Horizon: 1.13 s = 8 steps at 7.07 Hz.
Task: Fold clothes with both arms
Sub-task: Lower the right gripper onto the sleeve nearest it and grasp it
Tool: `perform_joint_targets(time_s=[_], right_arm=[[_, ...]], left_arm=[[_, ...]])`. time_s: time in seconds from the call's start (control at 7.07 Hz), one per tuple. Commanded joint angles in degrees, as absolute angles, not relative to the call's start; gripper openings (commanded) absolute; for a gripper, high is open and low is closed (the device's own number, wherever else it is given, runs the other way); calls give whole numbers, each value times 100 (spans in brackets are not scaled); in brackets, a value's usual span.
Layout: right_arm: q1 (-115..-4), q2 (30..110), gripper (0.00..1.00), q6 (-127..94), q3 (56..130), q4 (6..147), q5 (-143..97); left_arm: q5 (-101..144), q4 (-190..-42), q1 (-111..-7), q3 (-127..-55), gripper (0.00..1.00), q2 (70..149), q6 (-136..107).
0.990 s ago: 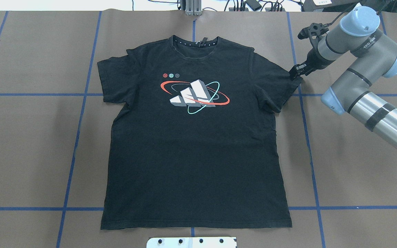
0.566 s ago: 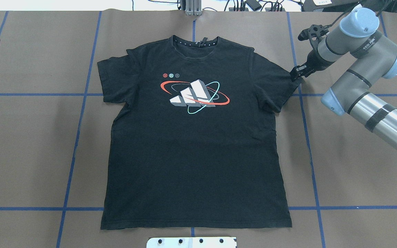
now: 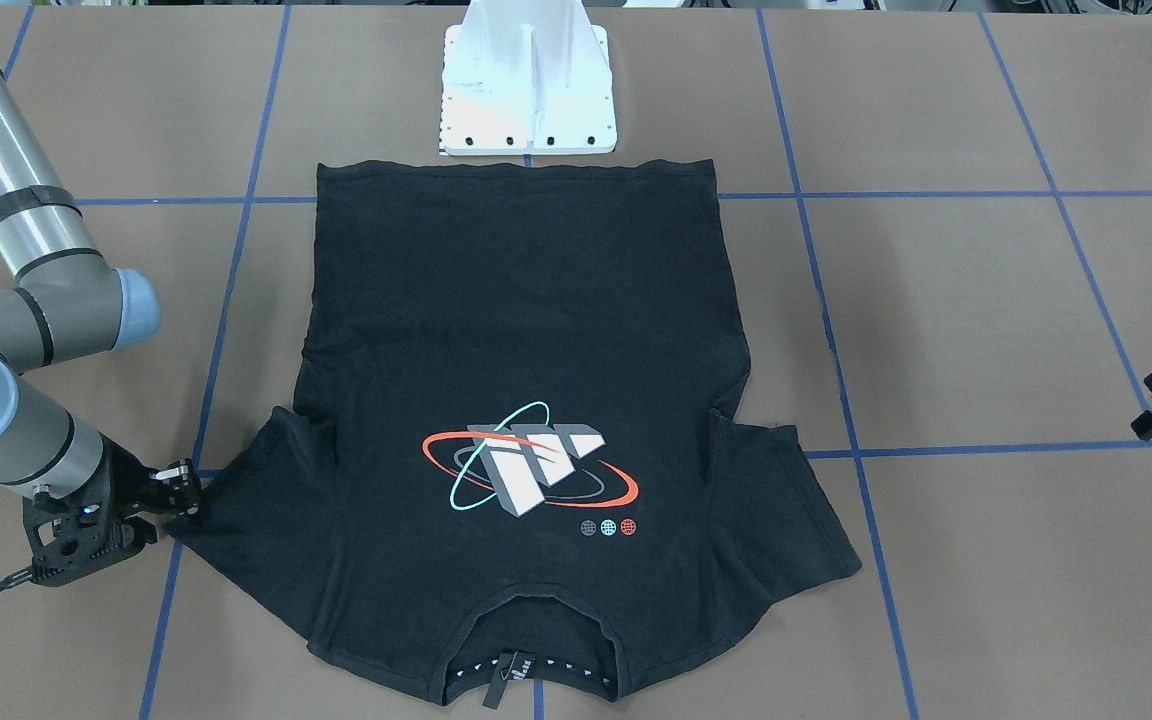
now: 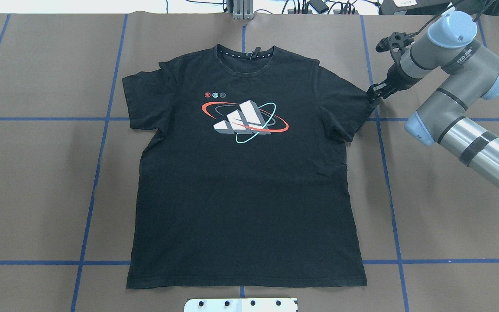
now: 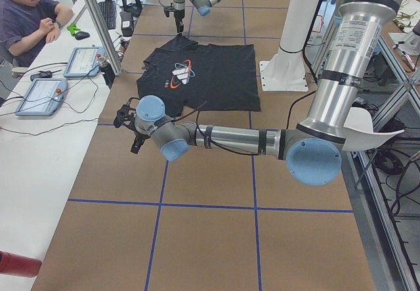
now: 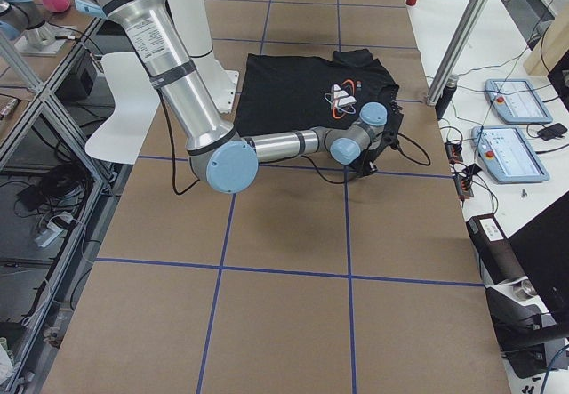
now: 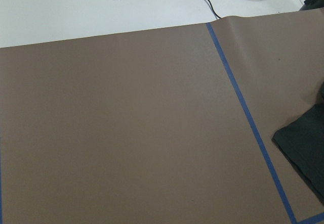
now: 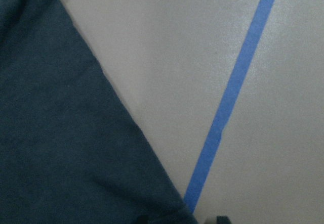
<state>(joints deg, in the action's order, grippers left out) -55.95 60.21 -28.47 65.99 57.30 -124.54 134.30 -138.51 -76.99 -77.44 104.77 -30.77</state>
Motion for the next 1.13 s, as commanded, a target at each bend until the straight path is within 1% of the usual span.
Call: perform_joint_targets(time_s=[0.0,0.28,0.42,0.57,0.71,0.99], right_arm=[[-5599,6029,54,-2848,6566,5739,-12454],[-5590,6012,54,-2848,6548,5739,-12454],[-5590,6012,48,-2848,6548,5748,-12454],[-5590,6012,34,-2848,6548,5739,-12454],[-5599,6003,24,-2848,6548,5739,-12454],[-5590,6012,11,-2839,6548,5739,-12454]], left_arm=[[13430,-13852,-7699,-7752,100,10477,-3076],[13430,-13852,-7699,-7752,100,10477,-3076],[13430,-13852,-7699,-7752,100,10477,-3059],[13430,-13852,-7699,-7752,100,10477,-3059],[13430,-13852,-7699,-7752,100,10477,-3059],[13430,-13852,-7699,-7743,100,10477,-3076]])
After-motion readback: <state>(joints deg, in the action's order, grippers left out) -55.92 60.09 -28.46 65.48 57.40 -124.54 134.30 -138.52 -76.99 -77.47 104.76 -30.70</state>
